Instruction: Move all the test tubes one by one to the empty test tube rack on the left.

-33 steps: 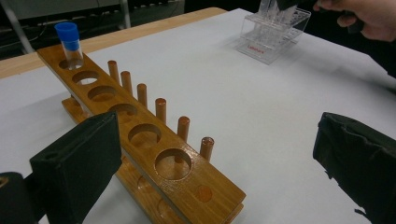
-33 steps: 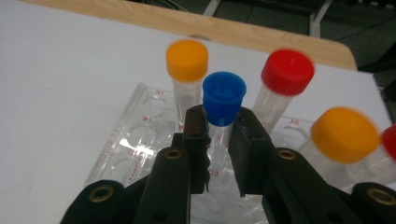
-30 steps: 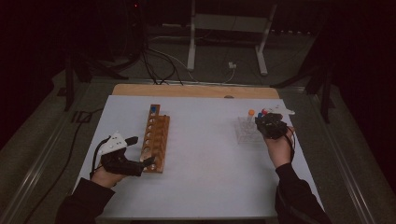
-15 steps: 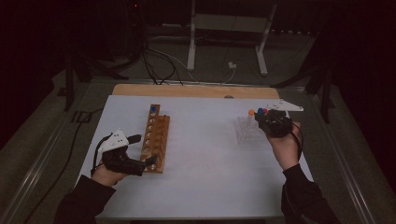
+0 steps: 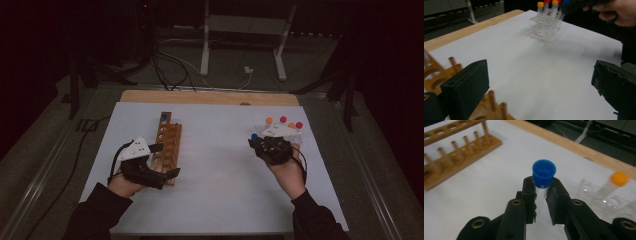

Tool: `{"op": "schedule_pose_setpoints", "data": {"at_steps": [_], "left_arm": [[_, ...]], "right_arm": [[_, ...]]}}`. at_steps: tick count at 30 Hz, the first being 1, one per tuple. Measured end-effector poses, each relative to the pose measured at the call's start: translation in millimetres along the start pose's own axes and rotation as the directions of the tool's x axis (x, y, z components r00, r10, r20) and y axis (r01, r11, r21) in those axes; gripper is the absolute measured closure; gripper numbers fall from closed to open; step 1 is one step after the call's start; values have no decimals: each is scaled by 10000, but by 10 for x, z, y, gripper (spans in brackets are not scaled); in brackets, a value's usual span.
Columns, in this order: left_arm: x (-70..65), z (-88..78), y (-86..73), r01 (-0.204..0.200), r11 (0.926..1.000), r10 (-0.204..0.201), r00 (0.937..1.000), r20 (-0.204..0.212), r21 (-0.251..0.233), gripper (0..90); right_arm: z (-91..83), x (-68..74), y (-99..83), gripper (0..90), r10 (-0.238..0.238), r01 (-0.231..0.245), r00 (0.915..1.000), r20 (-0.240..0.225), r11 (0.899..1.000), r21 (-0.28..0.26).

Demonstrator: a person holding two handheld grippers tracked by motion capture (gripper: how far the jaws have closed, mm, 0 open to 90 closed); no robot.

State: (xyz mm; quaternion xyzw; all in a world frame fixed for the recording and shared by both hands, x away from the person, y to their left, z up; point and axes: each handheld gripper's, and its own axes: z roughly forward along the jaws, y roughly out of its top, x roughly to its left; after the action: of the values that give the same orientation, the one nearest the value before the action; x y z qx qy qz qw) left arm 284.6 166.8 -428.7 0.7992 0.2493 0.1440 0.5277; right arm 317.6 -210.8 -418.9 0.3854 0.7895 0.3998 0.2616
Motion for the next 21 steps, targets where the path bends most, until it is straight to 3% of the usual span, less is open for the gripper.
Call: {"op": "schedule_pose_setpoints", "data": {"at_steps": [10, 21], "left_arm": [[-103, 188, 104, -283, 9996, 282, 9986, 446, 20, 25], [-269, 488, 215, -658, 9978, 663, 9921, 1064, -83, 82]], "right_arm": [[76, 268, -161, 771, -282, 304, 9960, -853, 9992, 248], [94, 562, -268, 771, -693, 759, 9828, -1713, 9966, 322]]}}
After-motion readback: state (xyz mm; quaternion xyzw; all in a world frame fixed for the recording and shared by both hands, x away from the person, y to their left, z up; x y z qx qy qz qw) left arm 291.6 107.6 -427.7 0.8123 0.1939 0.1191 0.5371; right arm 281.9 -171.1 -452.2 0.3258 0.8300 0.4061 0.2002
